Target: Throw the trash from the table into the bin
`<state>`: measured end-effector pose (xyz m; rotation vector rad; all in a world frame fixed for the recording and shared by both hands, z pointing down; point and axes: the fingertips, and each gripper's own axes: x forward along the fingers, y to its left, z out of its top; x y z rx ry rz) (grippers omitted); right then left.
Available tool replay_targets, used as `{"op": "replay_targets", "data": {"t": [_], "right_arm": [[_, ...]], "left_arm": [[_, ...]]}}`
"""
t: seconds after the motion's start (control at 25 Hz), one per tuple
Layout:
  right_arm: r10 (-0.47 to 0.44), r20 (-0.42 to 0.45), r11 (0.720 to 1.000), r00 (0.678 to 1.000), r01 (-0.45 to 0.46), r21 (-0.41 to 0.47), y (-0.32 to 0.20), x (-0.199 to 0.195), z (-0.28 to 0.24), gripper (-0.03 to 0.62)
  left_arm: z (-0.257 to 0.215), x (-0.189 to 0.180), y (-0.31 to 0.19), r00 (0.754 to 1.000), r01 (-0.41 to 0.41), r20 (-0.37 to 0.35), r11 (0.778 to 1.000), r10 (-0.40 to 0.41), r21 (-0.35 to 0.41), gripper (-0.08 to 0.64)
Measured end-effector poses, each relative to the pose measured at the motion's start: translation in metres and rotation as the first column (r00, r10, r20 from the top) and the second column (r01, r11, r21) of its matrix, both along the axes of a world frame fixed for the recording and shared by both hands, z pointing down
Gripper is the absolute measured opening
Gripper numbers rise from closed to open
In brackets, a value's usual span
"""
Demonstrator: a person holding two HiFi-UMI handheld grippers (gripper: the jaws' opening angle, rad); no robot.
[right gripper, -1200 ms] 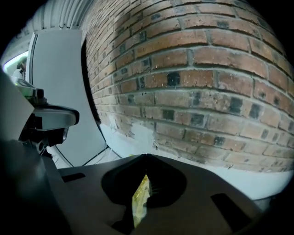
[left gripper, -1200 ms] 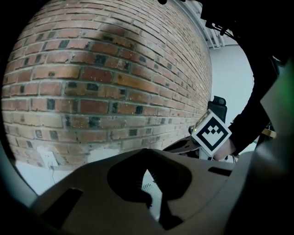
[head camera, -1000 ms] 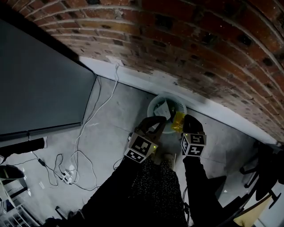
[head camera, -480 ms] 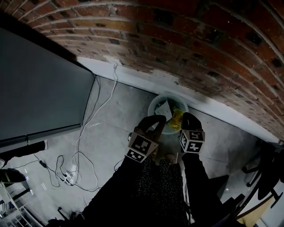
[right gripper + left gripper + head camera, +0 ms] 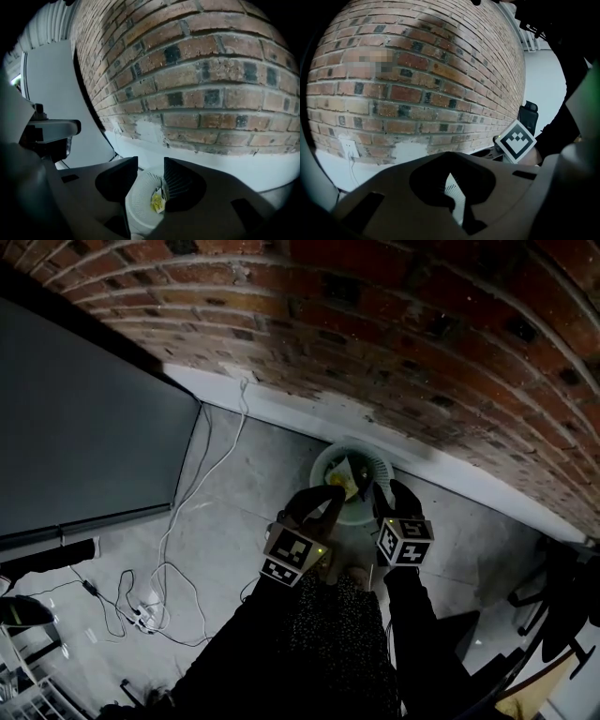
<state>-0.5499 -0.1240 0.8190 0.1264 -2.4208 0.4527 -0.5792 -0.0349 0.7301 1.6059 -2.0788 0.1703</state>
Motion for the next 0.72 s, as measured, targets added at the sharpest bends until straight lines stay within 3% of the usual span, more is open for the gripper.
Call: {"op": "replay_targets", "data": {"t": [0.24,0.44,0.72], "right_arm": [[0.042,0.119,0.999,0.992,-0.041,-0.006,-0.01,0.006,-0.077,0.16],[0.043,0.22,0.997,0.975,-0.055,0.048,-0.02,0.008,-0.158,0.158],[0.049,0.298,0.991,0.953,-0.085,0.108,-0.034,0.026,-0.258,0.129]], "left_arm": [[-0.039,0.007,0.002,1.0,0.003,0.011,1.0,-0.003,0.022,0.006],[-0.094,0.013,-0.011,0.999,-0.019,0.051,0.998,0.016,0.064,0.006],[-0.187,0.004,-0.021,0.993,0.05,0.097,0.987,-0.065,0.151,0.006]]}}
